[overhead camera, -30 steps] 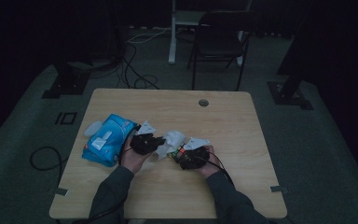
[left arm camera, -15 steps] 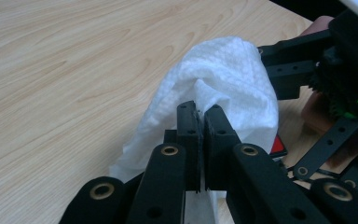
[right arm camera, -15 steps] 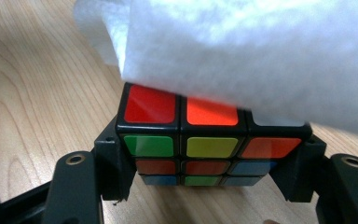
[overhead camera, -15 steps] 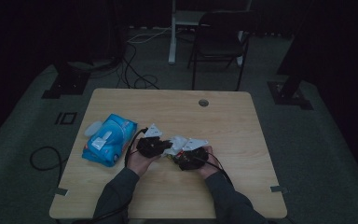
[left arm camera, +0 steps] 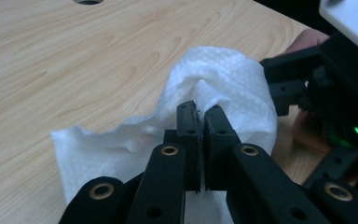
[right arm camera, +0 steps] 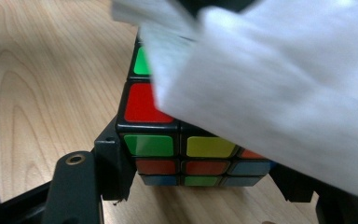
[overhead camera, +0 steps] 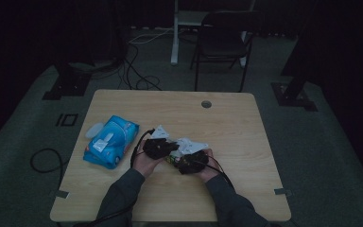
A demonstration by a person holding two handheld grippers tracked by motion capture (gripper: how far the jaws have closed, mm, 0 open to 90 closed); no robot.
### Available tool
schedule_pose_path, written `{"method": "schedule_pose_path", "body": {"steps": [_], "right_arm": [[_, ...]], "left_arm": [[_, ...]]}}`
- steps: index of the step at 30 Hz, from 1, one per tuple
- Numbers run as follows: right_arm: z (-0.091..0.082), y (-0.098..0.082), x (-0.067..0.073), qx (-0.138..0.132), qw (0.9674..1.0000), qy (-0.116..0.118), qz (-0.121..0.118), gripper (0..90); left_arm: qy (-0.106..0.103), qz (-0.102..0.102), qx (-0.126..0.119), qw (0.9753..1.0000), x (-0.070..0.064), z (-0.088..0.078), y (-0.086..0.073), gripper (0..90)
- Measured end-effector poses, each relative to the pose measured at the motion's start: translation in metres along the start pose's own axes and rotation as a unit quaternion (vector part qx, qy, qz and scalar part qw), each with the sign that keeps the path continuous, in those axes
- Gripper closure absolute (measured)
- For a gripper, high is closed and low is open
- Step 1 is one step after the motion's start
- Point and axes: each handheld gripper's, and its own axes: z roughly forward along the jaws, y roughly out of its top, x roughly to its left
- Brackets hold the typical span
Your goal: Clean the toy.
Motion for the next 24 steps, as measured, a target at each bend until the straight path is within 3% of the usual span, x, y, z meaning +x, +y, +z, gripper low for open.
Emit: {"method": "schedule_pose_path", "body": {"steps": [11, 24], "right_arm": [[-0.0032, 0.0015, 0.0033, -0.008, 0.9999, 0.009, -0.008, 34.1], [-0.0040, 0.0006, 0.0010, -0.010, 0.9999, 0.007, -0.003, 34.1]], "left_arm": [[0.021, -0.005, -0.005, 0.9998, 0.0072, -0.0027, 0.0019, 88.0], [0.012, 0.003, -0.005, 0.9999, 0.0009, -0.0013, 0.0026, 88.0]]}}
